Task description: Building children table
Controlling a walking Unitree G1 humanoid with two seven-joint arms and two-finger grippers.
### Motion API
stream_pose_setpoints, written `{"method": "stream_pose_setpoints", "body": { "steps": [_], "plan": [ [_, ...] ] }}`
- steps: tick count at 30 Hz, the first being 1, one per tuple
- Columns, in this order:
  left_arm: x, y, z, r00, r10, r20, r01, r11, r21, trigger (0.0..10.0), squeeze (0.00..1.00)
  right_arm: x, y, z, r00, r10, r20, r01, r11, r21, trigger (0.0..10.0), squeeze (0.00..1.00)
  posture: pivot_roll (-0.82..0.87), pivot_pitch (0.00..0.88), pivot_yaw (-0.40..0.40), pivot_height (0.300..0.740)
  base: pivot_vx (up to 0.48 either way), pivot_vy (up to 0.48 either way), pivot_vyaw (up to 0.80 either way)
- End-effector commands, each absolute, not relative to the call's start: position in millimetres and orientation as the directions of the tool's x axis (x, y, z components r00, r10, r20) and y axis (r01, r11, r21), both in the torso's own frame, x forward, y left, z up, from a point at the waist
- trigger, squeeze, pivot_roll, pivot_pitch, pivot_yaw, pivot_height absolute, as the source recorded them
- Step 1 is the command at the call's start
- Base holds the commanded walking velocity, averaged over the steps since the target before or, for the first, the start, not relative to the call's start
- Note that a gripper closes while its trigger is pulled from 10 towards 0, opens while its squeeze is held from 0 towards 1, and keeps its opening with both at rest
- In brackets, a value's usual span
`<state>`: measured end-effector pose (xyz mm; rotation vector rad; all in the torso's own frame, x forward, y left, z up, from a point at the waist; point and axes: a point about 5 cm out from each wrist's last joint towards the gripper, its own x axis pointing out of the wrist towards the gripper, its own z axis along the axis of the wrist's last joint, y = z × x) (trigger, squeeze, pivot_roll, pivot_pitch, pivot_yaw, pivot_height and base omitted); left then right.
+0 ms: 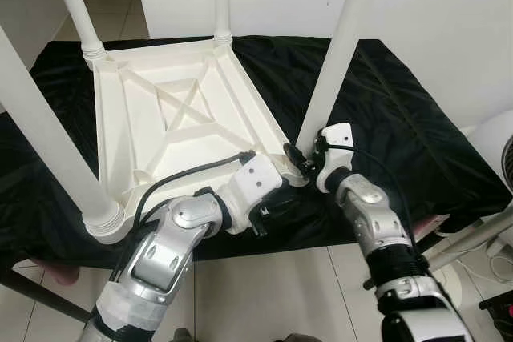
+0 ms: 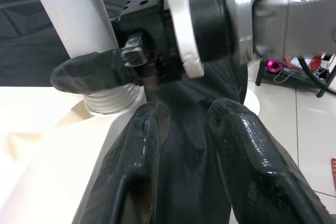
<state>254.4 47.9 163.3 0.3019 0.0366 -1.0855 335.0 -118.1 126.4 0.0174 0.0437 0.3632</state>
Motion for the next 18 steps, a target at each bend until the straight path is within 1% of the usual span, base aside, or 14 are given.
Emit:
{"method": "stream_pose_setpoints", "body": {
  "steps": [1,4,5,7,10,13,15,16,18],
  "plan": [
    [255.3,47.7,160.9,0.512,-0.840,-0.178,0.851,0.469,0.236,10.0,0.00,331.4,-116.2,113.9,0.944,0.314,-0.102,-0.309,0.949,0.061,10.0,0.00,-0.08,0.019,-0.007,0.740,0.000,0.000,0.00],
    [254.6,46.5,159.9,0.512,-0.840,-0.178,0.851,0.468,0.238,10.0,0.00,327.8,-106.8,114.8,0.979,0.178,-0.095,-0.173,0.983,0.057,10.0,0.00,-0.07,0.010,-0.020,0.740,0.000,0.000,0.00],
    [254.6,46.5,159.9,0.512,-0.840,-0.178,0.851,0.468,0.238,10.0,0.00,327.8,-106.8,114.8,0.979,0.178,-0.095,-0.173,0.983,0.057,10.0,0.00,-0.07,0.010,-0.020,0.740,0.000,0.000,0.00],
    [254.6,46.1,159.9,0.515,-0.839,-0.177,0.849,0.470,0.243,10.0,0.00,324.0,-99.5,117.2,0.988,0.122,-0.095,-0.116,0.991,0.071,10.0,0.00,-0.06,0.004,-0.026,0.740,0.000,0.000,0.00],
    [254.6,46.0,160.0,0.517,-0.838,-0.177,0.847,0.471,0.245,10.0,0.00,322.3,-96.3,118.5,0.989,0.109,-0.096,-0.101,0.992,0.081,10.0,0.00,-0.06,0.004,-0.026,0.740,0.000,0.000,0.00],
    [255.0,45.9,160.8,0.523,-0.835,-0.171,0.844,0.479,0.243,10.0,0.00,319.0,-85.9,125.5,0.991,0.116,-0.073,-0.109,0.989,0.101,10.0,0.00,-0.06,0.000,-0.024,0.740,0.000,0.000,0.00],
    [255.0,45.9,160.8,0.523,-0.835,-0.171,0.844,0.479,0.243,10.0,0.00,319.0,-85.9,125.5,0.991,0.116,-0.073,-0.109,0.989,0.101,10.0,0.00,-0.06,0.000,-0.024,0.740,0.000,0.000,0.00],
    [254.6,45.2,160.7,0.521,-0.836,-0.170,0.845,0.477,0.242,10.0,0.00,319.1,-85.8,129.7,0.991,0.120,-0.059,-0.113,0.988,0.109,10.0,1.00,-0.06,0.000,-0.025,0.740,0.000,0.000,0.00],
    [254.9,44.9,161.1,0.521,-0.837,-0.168,0.845,0.477,0.242,10.0,0.00,320.7,-89.7,131.8,0.991,0.126,-0.054,-0.119,0.987,0.112,10.0,1.00,-0.06,0.000,-0.026,0.740,0.000,0.000,0.00]
  ]
}}
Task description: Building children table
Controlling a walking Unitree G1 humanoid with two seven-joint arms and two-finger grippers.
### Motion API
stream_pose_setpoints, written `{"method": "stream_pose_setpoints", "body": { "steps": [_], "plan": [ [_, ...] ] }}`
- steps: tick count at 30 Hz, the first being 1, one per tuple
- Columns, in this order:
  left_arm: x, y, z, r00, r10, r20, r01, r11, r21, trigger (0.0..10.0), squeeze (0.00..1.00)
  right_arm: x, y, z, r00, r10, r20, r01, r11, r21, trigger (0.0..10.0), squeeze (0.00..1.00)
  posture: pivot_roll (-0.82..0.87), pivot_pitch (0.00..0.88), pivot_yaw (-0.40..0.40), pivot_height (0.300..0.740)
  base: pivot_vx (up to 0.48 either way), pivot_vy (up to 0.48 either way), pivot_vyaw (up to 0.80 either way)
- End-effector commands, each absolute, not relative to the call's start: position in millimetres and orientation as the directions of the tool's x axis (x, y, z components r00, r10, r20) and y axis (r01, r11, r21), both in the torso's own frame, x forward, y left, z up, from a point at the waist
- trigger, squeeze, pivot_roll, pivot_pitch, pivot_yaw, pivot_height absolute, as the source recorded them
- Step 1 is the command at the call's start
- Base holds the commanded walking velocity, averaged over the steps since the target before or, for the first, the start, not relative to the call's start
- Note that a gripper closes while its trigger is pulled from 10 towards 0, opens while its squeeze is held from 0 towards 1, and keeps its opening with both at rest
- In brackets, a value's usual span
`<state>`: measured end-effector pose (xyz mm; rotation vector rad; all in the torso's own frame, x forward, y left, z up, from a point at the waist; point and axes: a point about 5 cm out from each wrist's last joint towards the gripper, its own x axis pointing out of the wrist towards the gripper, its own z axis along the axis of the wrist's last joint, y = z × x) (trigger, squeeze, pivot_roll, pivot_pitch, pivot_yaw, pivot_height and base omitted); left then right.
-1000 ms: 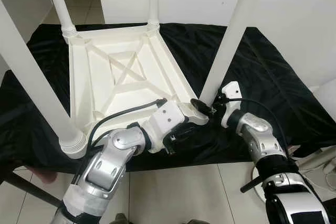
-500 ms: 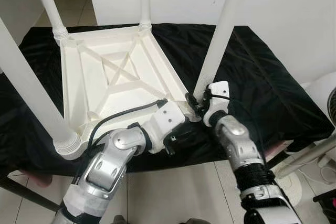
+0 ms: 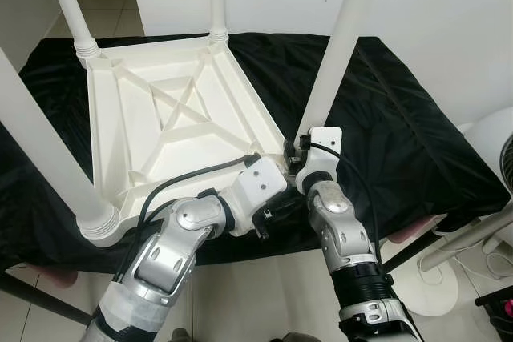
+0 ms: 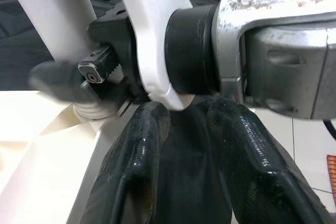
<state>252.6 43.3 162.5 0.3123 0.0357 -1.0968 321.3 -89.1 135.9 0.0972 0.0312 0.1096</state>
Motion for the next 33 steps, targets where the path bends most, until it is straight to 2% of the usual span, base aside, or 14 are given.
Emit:
{"method": "stream_pose_setpoints", "body": {
  "steps": [1,4,9,10,12,14,17,20,30,31,32,33],
  "plan": [
    [254.9,44.9,161.1,0.521,-0.837,-0.168,0.845,0.477,0.242,10.0,0.00,320.7,-89.7,131.8,0.991,0.126,-0.054,-0.119,0.987,0.112,10.0,1.00,-0.06,0.000,-0.026,0.740,0.000,0.000,0.00],
    [255.7,43.6,166.9,0.518,-0.844,-0.139,0.847,0.483,0.223,10.0,0.00,329.6,-108.8,137.5,0.985,0.165,-0.047,-0.160,0.982,0.103,10.0,1.00,-0.06,0.000,-0.027,0.740,0.000,0.000,0.00],
    [255.4,42.5,168.4,0.515,-0.847,-0.133,0.848,0.482,0.221,10.0,0.00,330.1,-110.1,140.3,0.968,0.247,-0.048,-0.243,0.967,0.075,10.0,1.00,-0.06,0.000,-0.028,0.740,0.000,0.000,0.00],
    [255.1,42.5,167.4,0.515,-0.846,-0.138,0.848,0.479,0.225,10.0,0.00,329.4,-115.4,139.5,0.949,0.313,-0.046,-0.312,0.950,0.024,10.0,0.00,-0.06,0.006,-0.032,0.740,0.000,0.000,0.00],
    [255.1,42.5,167.4,0.515,-0.846,-0.138,0.848,0.479,0.225,10.0,0.00,329.4,-115.4,139.5,0.949,0.313,-0.046,-0.312,0.950,0.024,10.0,0.00,-0.06,0.006,-0.032,0.740,0.000,0.000,0.00],
    [254.8,42.9,166.5,0.515,-0.845,-0.145,0.848,0.478,0.231,10.0,0.00,328.1,-125.8,137.7,0.911,0.410,-0.045,-0.412,0.909,-0.065,10.0,0.00,-0.07,0.020,-0.027,0.740,0.000,0.000,0.00],
    [254.6,43.3,167.2,0.514,-0.845,-0.145,0.849,0.477,0.229,10.0,0.00,327.5,-131.3,138.0,0.888,0.459,-0.040,-0.461,0.882,-0.099,10.0,0.00,-0.07,0.031,-0.026,0.740,0.000,0.000,0.00],
    [253.4,43.8,165.5,0.506,-0.849,-0.156,0.854,0.466,0.233,10.0,0.00,326.3,-142.9,137.8,0.808,0.587,-0.052,-0.587,0.795,-0.151,10.0,0.00,-0.07,0.027,-0.013,0.740,0.000,0.000,0.00],
    [259.4,47.0,168.8,0.520,-0.840,-0.154,0.844,0.477,0.247,10.0,0.00,342.5,-153.7,140.7,0.725,0.681,-0.103,-0.686,0.705,-0.180,10.0,0.00,-0.06,0.018,-0.008,0.740,0.000,0.000,0.00],
    [259.6,47.3,168.8,0.520,-0.840,-0.154,0.843,0.477,0.248,10.0,0.00,345.8,-154.2,140.7,0.727,0.678,-0.110,-0.686,0.705,-0.183,9.3,0.00,-0.06,0.018,-0.008,0.740,0.000,0.000,0.00],
    [259.7,47.4,168.8,0.521,-0.840,-0.154,0.843,0.477,0.249,10.0,0.00,348.1,-154.5,140.3,0.724,0.680,-0.117,-0.689,0.700,-0.188,7.2,0.00,-0.06,0.012,-0.006,0.740,0.000,0.000,0.00],
    [259.7,47.4,168.8,0.521,-0.840,-0.154,0.843,0.477,0.249,10.0,0.00,348.1,-154.5,140.3,0.724,0.680,-0.117,-0.689,0.700,-0.188,7.2,0.00,-0.06,0.012,-0.006,0.740,0.000,0.000,0.00]
  ]
}}
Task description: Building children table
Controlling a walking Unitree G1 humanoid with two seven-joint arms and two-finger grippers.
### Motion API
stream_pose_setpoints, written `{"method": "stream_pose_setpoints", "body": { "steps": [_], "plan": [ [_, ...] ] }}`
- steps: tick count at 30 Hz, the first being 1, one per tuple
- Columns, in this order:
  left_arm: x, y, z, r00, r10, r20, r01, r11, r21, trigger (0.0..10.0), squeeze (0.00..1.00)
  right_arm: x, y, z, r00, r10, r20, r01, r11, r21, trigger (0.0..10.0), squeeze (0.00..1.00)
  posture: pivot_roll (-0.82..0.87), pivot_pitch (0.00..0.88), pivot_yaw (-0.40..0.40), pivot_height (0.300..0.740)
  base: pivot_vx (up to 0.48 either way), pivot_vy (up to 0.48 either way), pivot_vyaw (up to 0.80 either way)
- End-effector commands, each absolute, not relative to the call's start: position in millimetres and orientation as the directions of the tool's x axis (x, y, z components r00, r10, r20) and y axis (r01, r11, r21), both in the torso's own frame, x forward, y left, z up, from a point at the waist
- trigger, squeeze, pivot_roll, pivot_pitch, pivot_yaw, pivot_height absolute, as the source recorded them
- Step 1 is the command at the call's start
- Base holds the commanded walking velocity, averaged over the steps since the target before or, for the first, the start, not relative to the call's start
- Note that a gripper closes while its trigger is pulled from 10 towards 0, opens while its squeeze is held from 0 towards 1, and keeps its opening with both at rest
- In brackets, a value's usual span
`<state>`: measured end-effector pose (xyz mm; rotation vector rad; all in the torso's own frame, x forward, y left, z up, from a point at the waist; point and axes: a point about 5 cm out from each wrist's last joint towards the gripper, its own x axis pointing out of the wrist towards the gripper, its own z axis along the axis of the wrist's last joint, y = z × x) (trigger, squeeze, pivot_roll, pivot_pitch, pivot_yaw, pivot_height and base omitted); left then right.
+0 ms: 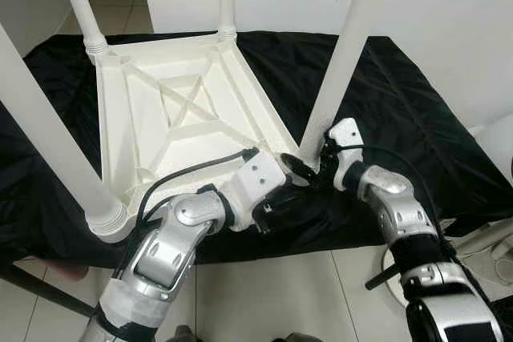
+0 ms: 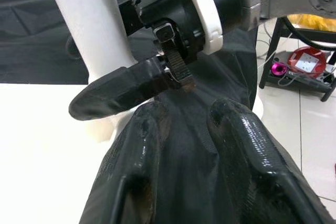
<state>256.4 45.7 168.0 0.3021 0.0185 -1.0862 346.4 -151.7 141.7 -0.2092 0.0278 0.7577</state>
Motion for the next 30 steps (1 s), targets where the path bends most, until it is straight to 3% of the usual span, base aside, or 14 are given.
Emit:
{"method": "stream_pose_setpoints", "body": {
  "steps": [1,2,3,15,16,21,26,30],
  "plan": [
    [259.7,47.4,168.7,0.521,-0.839,-0.154,0.843,0.478,0.248,10.0,0.00,349.1,-154.6,139.3,0.718,0.685,-0.127,-0.695,0.693,-0.194,4.2,0.00,-0.06,0.011,-0.006,0.740,0.000,0.000,0.00],
    [259.8,47.5,168.7,0.522,-0.839,-0.153,0.842,0.478,0.248,10.0,0.00,349.6,-154.6,138.3,0.712,0.690,-0.133,-0.701,0.684,-0.202,3.4,0.00,-0.06,0.010,-0.004,0.740,0.000,0.000,0.00],
    [260.1,47.3,168.9,0.522,-0.839,-0.152,0.842,0.479,0.248,10.0,0.00,350.1,-154.5,136.4,0.705,0.694,-0.145,-0.708,0.677,-0.202,0.2,0.00,-0.06,0.010,-0.004,0.740,0.000,0.000,0.00],
    [262.2,45.1,170.2,0.517,-0.843,-0.147,0.844,0.474,0.250,10.0,0.00,345.4,-159.3,126.5,0.667,0.727,-0.165,-0.745,0.643,-0.179,0.0,0.00,-0.08,0.014,0.001,0.740,0.000,0.000,0.00],
    [262.2,44.7,170.0,0.516,-0.844,-0.147,0.845,0.473,0.249,10.0,0.00,343.9,-160.4,125.9,0.671,0.725,-0.152,-0.741,0.653,-0.158,10.0,0.00,-0.08,0.015,0.000,0.740,0.000,0.000,0.00],
    [261.7,42.6,168.3,0.512,-0.846,-0.147,0.848,0.471,0.242,10.0,0.00,344.2,-160.5,127.2,0.771,0.631,-0.090,-0.637,0.764,-0.101,10.0,0.00,-0.09,0.018,-0.005,0.740,0.000,0.000,0.00],
    [261.4,42.5,167.9,0.513,-0.846,-0.147,0.848,0.472,0.241,10.0,0.00,345.2,-159.9,126.8,0.809,0.583,-0.080,-0.588,0.803,-0.092,10.0,0.00,-0.09,0.018,-0.009,0.740,0.000,0.000,0.00],
    [260.5,41.7,166.6,0.513,-0.846,-0.146,0.848,0.473,0.238,10.0,0.00,340.3,-150.5,122.2,0.889,0.454,-0.061,-0.457,0.886,-0.076,10.0,0.00,-0.09,0.015,-0.018,0.740,0.000,0.000,0.00]
  ]
}}
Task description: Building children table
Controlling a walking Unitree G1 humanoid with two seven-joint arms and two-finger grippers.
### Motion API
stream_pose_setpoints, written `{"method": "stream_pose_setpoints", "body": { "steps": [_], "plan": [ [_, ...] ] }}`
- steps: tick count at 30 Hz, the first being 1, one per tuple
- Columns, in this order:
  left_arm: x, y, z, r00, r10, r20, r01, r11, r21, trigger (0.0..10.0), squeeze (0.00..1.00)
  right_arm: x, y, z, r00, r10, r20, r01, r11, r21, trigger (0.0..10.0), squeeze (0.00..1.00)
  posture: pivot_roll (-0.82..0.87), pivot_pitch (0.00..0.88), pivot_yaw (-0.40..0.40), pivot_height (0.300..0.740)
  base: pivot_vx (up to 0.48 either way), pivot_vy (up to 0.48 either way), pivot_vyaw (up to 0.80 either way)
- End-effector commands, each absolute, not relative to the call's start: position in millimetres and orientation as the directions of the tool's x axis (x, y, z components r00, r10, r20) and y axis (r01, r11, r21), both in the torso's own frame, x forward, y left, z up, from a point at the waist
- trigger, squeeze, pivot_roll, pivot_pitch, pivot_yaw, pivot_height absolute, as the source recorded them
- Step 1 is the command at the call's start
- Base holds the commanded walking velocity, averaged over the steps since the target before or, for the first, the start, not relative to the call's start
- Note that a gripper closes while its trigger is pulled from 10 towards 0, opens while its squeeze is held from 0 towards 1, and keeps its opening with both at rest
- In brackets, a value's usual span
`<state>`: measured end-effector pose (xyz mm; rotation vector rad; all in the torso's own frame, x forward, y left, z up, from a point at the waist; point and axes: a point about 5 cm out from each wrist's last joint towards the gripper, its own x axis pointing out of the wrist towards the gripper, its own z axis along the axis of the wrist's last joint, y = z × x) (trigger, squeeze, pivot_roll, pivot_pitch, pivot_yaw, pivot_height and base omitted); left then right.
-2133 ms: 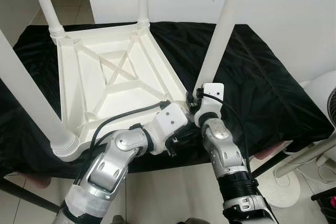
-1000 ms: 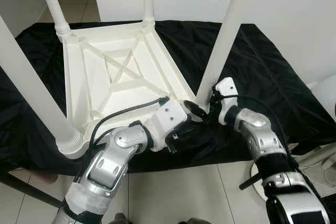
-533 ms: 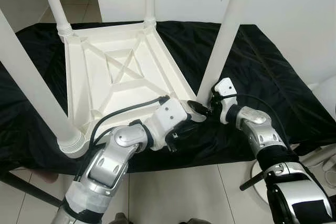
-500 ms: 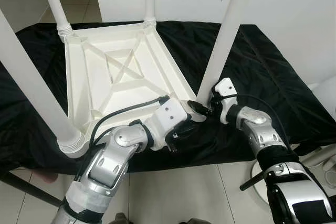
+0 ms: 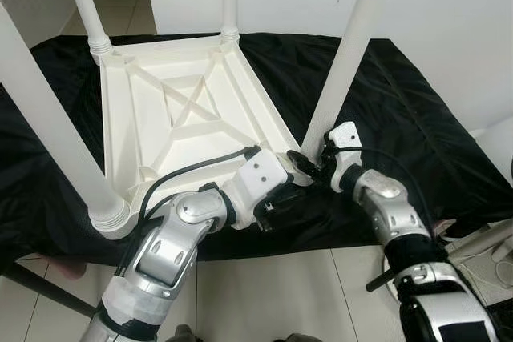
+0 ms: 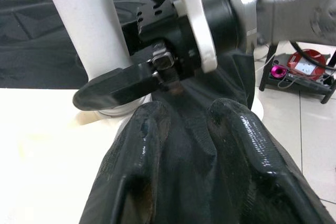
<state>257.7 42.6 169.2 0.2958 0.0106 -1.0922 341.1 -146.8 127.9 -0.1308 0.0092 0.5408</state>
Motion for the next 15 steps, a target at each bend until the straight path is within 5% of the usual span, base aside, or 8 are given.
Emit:
{"method": "stream_pose_setpoints", "body": {
  "steps": [1,15],
  "plan": [
    [260.1,41.5,166.3,0.513,-0.846,-0.146,0.848,0.474,0.237,10.0,0.00,338.6,-148.3,120.5,0.902,0.426,-0.062,-0.430,0.900,-0.071,10.0,0.00,-0.09,0.015,-0.018,0.740,0.000,0.000,0.00],
    [259.0,42.1,163.7,0.513,-0.845,-0.152,0.849,0.471,0.240,10.0,0.00,314.5,-100.7,110.6,0.990,0.125,-0.062,-0.121,0.991,0.065,10.0,0.00,-0.09,0.004,-0.022,0.740,0.000,0.000,0.00]
  ]
}}
